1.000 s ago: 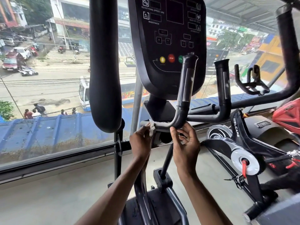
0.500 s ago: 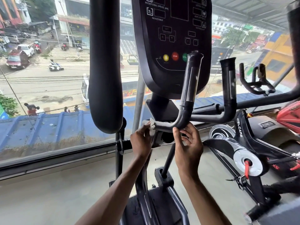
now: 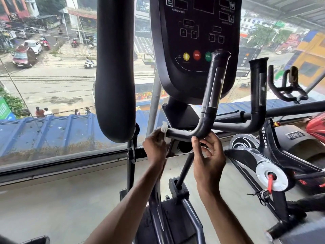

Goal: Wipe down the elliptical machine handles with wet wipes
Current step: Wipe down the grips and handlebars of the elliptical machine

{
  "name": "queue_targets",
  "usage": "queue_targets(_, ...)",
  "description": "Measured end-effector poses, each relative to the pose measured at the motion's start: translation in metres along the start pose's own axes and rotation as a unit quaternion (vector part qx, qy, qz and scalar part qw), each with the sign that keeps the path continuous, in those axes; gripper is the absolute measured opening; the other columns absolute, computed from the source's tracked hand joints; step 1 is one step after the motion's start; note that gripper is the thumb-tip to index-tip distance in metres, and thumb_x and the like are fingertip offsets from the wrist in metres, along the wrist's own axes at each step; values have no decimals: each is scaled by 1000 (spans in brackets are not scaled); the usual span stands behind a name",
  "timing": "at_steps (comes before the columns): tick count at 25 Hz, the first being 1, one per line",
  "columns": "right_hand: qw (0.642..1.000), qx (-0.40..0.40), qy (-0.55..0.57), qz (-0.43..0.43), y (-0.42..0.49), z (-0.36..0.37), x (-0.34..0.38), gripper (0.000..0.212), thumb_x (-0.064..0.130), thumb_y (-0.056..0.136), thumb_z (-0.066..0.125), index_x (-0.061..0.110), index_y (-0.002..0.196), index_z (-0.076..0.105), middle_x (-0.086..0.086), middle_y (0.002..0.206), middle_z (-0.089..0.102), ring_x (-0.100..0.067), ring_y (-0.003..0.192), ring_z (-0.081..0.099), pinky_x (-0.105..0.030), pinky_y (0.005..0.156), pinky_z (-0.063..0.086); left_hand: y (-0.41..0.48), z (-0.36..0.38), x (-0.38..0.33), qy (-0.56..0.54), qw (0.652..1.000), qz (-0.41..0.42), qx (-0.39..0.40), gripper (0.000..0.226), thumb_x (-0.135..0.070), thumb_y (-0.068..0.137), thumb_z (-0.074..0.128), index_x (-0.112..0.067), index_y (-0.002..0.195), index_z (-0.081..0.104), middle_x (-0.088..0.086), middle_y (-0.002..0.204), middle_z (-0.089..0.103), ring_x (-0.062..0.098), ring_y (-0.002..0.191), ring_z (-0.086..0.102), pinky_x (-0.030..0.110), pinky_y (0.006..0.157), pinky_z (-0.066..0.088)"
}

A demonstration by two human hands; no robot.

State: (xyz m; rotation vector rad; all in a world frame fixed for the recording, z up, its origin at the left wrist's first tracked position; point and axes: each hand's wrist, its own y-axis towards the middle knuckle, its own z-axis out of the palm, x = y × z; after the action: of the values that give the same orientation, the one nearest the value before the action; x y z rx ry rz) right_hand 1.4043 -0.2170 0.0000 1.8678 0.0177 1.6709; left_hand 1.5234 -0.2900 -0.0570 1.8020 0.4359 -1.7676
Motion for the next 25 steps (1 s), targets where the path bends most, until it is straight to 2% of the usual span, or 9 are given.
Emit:
queue_targets(2, 1000, 2, -1, -1, 1, -1, 0, 30, 36, 90, 74, 29, 119, 67, 5, 110, 73, -21, 104, 70, -51, 94, 57, -10, -4, -11, -3, 999, 50, 14, 12, -13, 98, 69, -14, 102, 81, -24, 83, 72, -12, 71, 62, 22, 68, 49)
queue_targets(4, 1000, 4, -2, -3, 2, -1, 0, 29, 34, 90, 74, 30, 118, 67, 6, 109, 73, -20, 104, 70, -50, 94, 57, -27, -8, -13, 20, 986, 163, 33, 17, -6, 95, 72, -11, 109, 79, -16, 102, 75, -7, 96, 68, 15, 84, 52)
queue_targets(6, 1000, 7, -2, -6, 3, -2, 0, 29, 33, 91, 74, 29, 118, 67, 5, 109, 73, -20, 104, 70, -48, 94, 57, -30, -9, -7, 39, 974, 218, 48, 26, -1, 94, 71, -10, 117, 77, -9, 117, 74, 0, 107, 68, 14, 94, 51)
queue_targets(8, 1000, 8, 0, -6, 3, -2, -1, 29, 32, 91, 74, 27, 119, 67, 4, 109, 73, -21, 103, 70, -46, 94, 57, -16, -8, 2, 70, 976, 201, 43, 29, 0, 95, 66, -10, 120, 77, -9, 119, 72, 0, 106, 67, 9, 94, 47)
queue_targets(11, 1000, 9, 4, -5, 2, -3, 0, 28, 31, 91, 74, 30, 117, 67, 5, 109, 73, -20, 103, 70, -45, 93, 57, 14, -8, 15, 137, 980, 139, 27, 30, 5, 92, 60, -8, 111, 79, 7, 105, 79, 4, 80, 62, -2, 70, 37)
queue_targets(14, 1000, 11, 2, -3, 2, -3, 0, 29, 31, 90, 74, 26, 119, 68, 5, 110, 73, -20, 104, 70, -45, 93, 57, 26, -7, 17, 168, 981, 94, 17, 21, -3, 96, 64, -9, 109, 80, 6, 106, 78, 17, 83, 67, 6, 71, 41)
queue_targets(17, 1000, 12, 1, -2, 3, -4, -2, 32, 30, 91, 74, 22, 121, 67, 4, 111, 73, -21, 105, 70, -42, 93, 56, 9, -5, -1, 119, 978, 169, 16, 19, -5, 95, 67, -10, 107, 80, 0, 106, 77, 15, 92, 70, 22, 81, 53)
queue_targets(21, 1000, 14, -1, -4, 4, -4, -3, 32, 30, 91, 74, 21, 121, 67, 4, 111, 73, -20, 104, 70, -37, 91, 56, -8, -10, -1, 108, 944, 309, 37, 23, -8, 95, 60, -5, 108, 78, 1, 109, 77, 5, 97, 67, 8, 87, 47)
queue_targets(25, 1000, 14, 3, -4, 3, -3, -2, 32, 31, 91, 73, 21, 121, 67, 3, 111, 73, -22, 105, 70, -34, 91, 55, 27, -8, 27, 152, 975, 159, -12, 26, 5, 91, 62, -7, 107, 79, 7, 106, 78, 26, 91, 73, 0, 77, 40)
